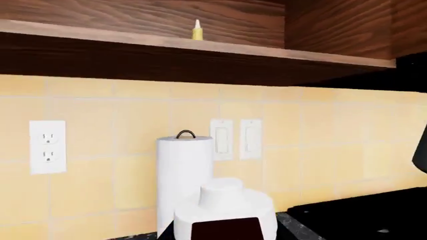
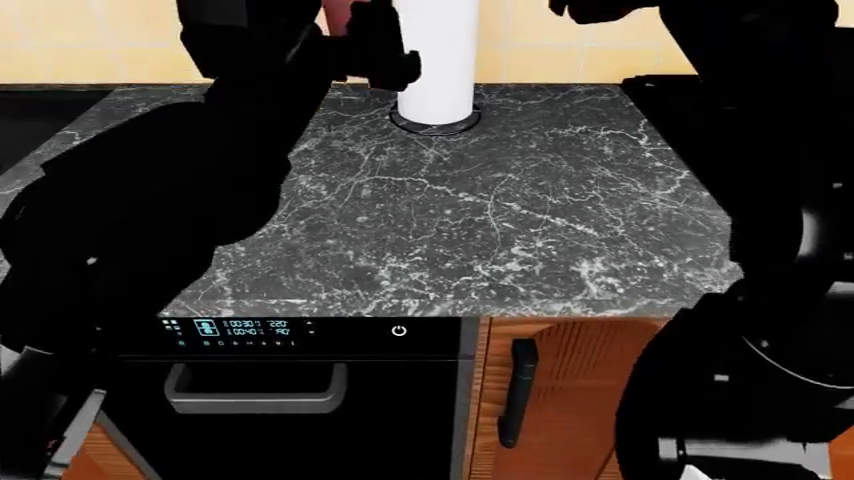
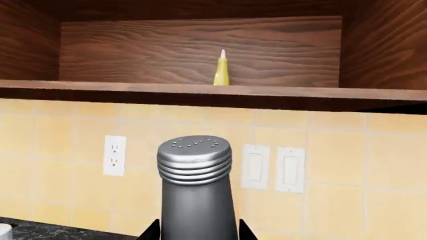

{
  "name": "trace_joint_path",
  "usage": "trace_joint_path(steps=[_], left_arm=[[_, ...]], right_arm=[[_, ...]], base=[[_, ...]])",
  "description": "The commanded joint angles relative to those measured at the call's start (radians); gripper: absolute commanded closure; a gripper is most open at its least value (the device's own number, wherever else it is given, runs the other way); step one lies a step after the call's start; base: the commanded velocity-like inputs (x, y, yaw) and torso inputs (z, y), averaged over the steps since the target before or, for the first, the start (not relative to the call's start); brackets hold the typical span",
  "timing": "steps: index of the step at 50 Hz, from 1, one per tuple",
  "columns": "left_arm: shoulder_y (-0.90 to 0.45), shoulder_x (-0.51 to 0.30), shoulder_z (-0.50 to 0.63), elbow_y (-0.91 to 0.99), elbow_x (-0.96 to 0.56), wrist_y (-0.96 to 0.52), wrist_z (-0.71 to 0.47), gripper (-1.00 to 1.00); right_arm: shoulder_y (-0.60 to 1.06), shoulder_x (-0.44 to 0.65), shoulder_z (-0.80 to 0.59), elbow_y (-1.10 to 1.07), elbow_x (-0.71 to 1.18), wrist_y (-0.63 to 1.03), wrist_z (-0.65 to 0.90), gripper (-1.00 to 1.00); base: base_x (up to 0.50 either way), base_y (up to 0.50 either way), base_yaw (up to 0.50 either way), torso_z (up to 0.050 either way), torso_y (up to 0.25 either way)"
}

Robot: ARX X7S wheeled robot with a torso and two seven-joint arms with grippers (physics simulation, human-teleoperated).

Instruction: Pick and place the shaker into the drawer. Then close the cabinet.

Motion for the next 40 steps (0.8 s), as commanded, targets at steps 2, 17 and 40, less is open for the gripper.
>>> trace_joint_path(steps=[2, 17, 40], left_arm=[[0.218, -0.113, -0.015, 0.184, -0.009, 0.052, -0.080, 1.00], [0.323, -0.153, -0.028, 0.204, -0.011, 0.099, -0.089, 1.00], [0.353, -0.129, -0.006, 0.195, -0.009, 0.106, -0.076, 1.00]], right_arm=[[-0.207, 0.001, 0.052, -0.213, 0.025, 0.058, 0.017, 1.00], [-0.379, 0.009, 0.087, -0.294, 0.061, 0.056, 0.040, 1.00], [-0.424, 0.013, 0.124, -0.312, 0.126, 0.086, 0.068, 1.00]], base=[[0.00, 0.00, 0.00, 0.000, 0.000], [0.00, 0.00, 0.00, 0.000, 0.000], [-0.14, -0.35, 0.00, 0.000, 0.000]])
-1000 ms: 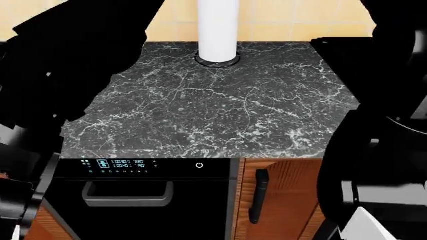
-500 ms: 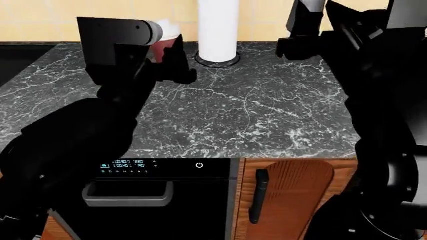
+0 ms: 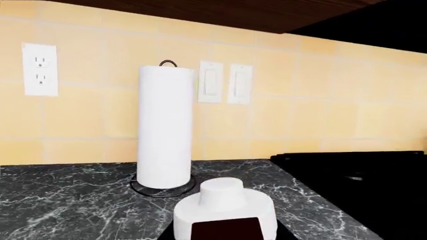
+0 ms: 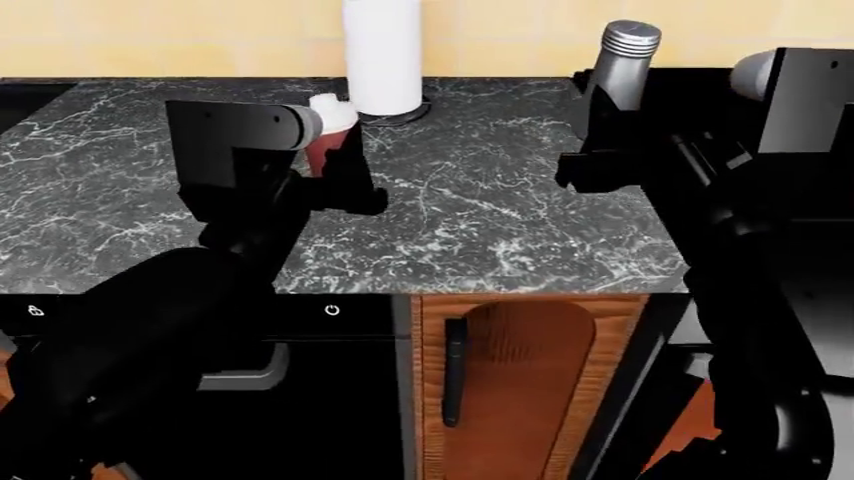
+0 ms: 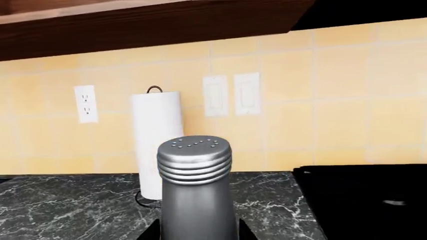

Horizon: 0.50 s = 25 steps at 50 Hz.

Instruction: Pick and place the shaker into the drawer. Then close the cabinet.

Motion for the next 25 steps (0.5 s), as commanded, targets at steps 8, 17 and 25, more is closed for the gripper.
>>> trace_joint_path(steps=[8, 17, 25], left_arm=[[0.021, 0.004, 0.007, 0.001, -0.009, 0.015, 0.007, 1.00], [0.027, 0.005, 0.008, 0.003, -0.009, 0.020, 0.010, 1.00], [0.042, -0.001, 0.005, 0.010, -0.013, 0.026, 0.006, 1.00]], right_arm=[[-0.022, 0.012, 0.009, -0.006, 0.037, 0.002, 0.020, 1.00], [-0.026, 0.015, 0.014, -0.021, 0.053, 0.016, 0.029, 1.00], [-0.024, 0.013, 0.020, -0.028, 0.070, 0.018, 0.038, 1.00]], base=[[-0.18, -0.50, 0.00, 0.000, 0.000], [-0.02, -0.50, 0.00, 0.000, 0.000], [0.00, -0.50, 0.00, 0.000, 0.001]])
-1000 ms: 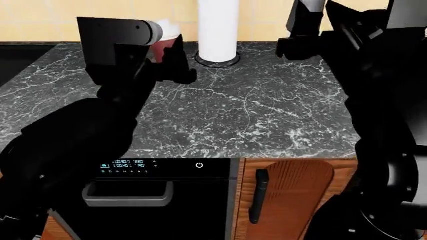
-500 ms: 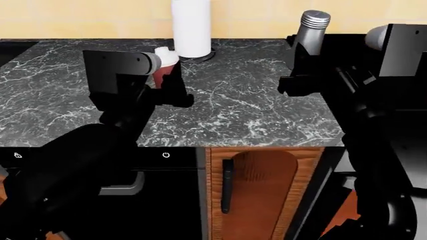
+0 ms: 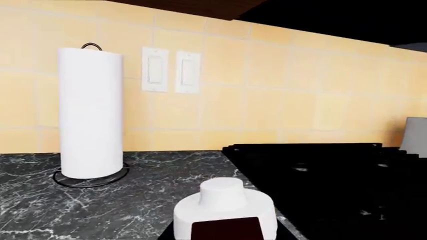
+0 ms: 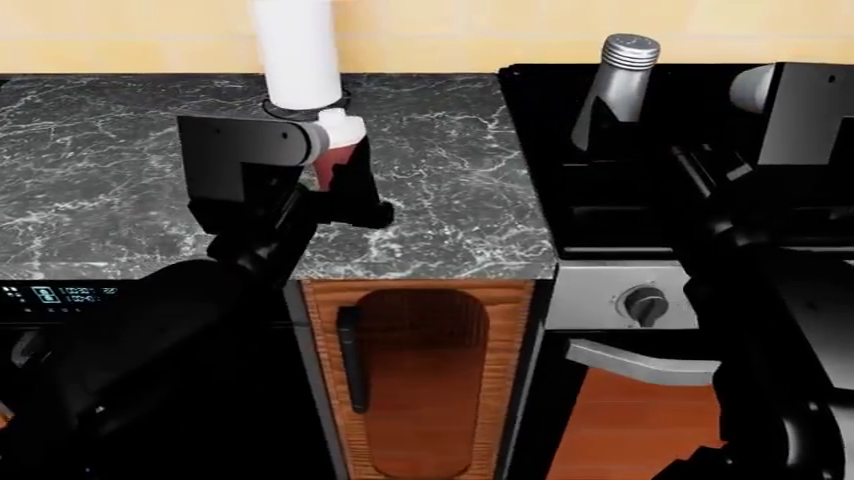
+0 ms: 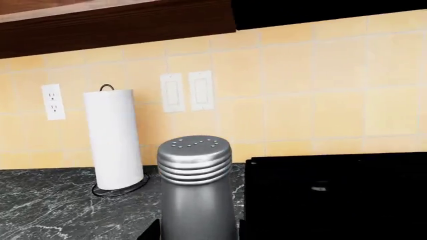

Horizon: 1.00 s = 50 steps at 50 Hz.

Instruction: Pick and place the shaker into the drawer. Then close the cabinet.

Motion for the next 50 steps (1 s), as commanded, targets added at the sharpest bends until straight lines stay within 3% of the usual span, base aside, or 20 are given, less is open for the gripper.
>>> trace_joint_path(steps=[1, 50], left_arm=[[0.012, -0.002, -0.004, 0.006, -0.014, 0.013, -0.005, 1.00], [-0.010, 0.013, 0.000, 0.021, -0.024, 0.009, 0.006, 1.00]], right_arm=[[0.003, 0.002, 0.005, -0.013, 0.021, 0.005, 0.009, 1.00], [0.022, 0.032, 0.012, -0.038, 0.094, 0.036, 0.045, 1.00]], base=[[0.00, -0.50, 0.00, 0.000, 0.000], [0.00, -0.50, 0.00, 0.000, 0.000]])
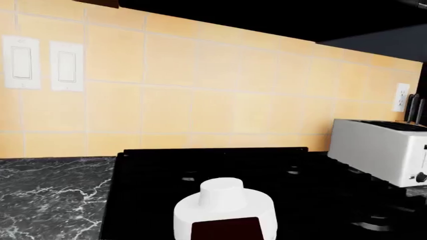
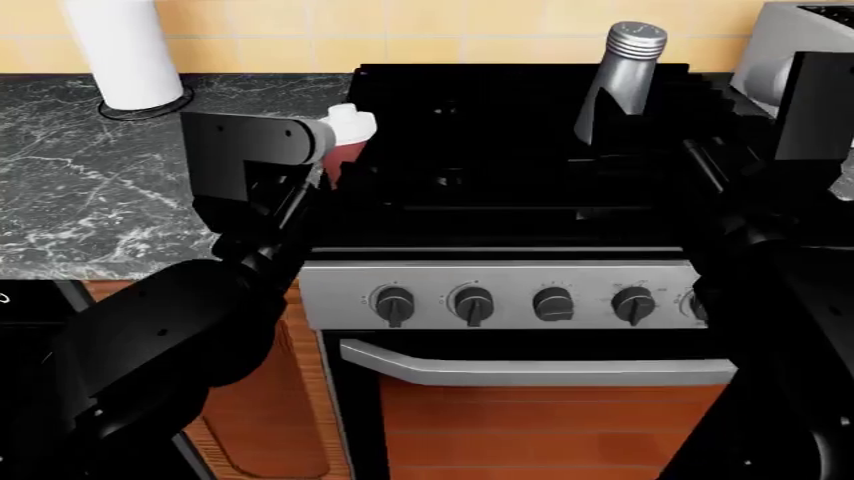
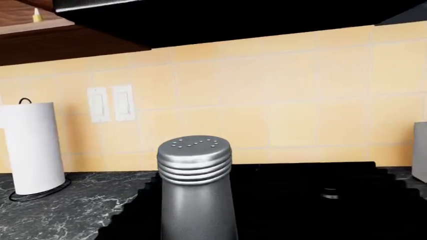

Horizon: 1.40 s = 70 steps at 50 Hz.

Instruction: Pick and place the shaker into the drawer. Then close the cabinet.

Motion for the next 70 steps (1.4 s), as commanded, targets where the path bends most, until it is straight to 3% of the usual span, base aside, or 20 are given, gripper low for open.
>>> trace_joint_path(steps=[1, 70], left_arm=[[-0.004, 0.005, 0.000, -0.005, -0.009, 0.008, 0.001, 1.00], [0.017, 0.007, 0.009, -0.006, -0.002, 0.023, 0.011, 1.00]], right_arm=[[0.004, 0.006, -0.001, -0.004, 0.012, 0.002, 0.005, 1.00], [-0.010, 0.017, 0.012, 0.007, 0.083, 0.009, 0.064, 1.00]], base=[[0.00, -0.50, 0.00, 0.000, 0.000], [-0.12, -0.50, 0.00, 0.000, 0.000]])
